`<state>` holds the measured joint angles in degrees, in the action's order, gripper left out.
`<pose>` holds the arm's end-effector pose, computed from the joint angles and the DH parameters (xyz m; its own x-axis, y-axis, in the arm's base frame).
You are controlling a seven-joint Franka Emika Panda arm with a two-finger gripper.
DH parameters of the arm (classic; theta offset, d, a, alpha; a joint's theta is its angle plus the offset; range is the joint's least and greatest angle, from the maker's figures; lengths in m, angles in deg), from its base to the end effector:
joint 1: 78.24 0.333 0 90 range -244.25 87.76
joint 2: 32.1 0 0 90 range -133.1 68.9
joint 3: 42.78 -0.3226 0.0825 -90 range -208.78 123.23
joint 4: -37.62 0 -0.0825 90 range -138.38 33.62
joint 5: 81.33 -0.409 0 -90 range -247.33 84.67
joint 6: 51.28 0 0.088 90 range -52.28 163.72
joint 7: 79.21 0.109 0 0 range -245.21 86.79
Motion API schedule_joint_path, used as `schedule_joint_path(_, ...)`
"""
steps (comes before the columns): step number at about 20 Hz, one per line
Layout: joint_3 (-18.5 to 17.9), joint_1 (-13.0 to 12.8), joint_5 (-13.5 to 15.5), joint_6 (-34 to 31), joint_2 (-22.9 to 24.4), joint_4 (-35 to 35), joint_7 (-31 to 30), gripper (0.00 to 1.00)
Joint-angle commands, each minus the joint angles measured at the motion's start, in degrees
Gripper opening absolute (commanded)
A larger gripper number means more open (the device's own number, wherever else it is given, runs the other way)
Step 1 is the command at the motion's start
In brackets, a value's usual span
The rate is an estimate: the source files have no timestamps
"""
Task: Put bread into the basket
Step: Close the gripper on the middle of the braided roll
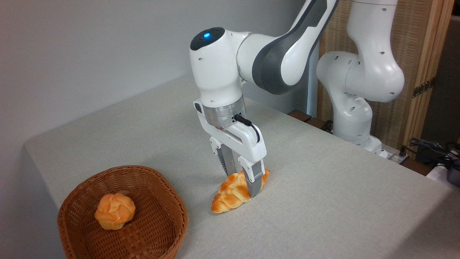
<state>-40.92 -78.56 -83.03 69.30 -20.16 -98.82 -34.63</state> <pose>0.4778 -0.0168 0.3872 0.6716 -0.7375 -0.0708 -0.7378 -0.6745 0.0261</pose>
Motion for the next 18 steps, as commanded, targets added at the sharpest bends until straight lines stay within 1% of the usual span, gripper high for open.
schedule_joint_path(1, -0.36, -0.92, -0.68, 0.98, -0.51, -0.32, 0.33, 0.44)
schedule_joint_path(16, -0.27, -1.18, -0.68, -0.87, -1.04, 0.73, -0.1, 0.43)
schedule_joint_path(17, -0.27, -1.18, -0.68, -2.26, -0.95, 2.48, -0.02, 0.43)
schedule_joint_path(18, -0.27, -1.18, -0.68, -5.5, -1.13, 5.11, 0.16, 0.43)
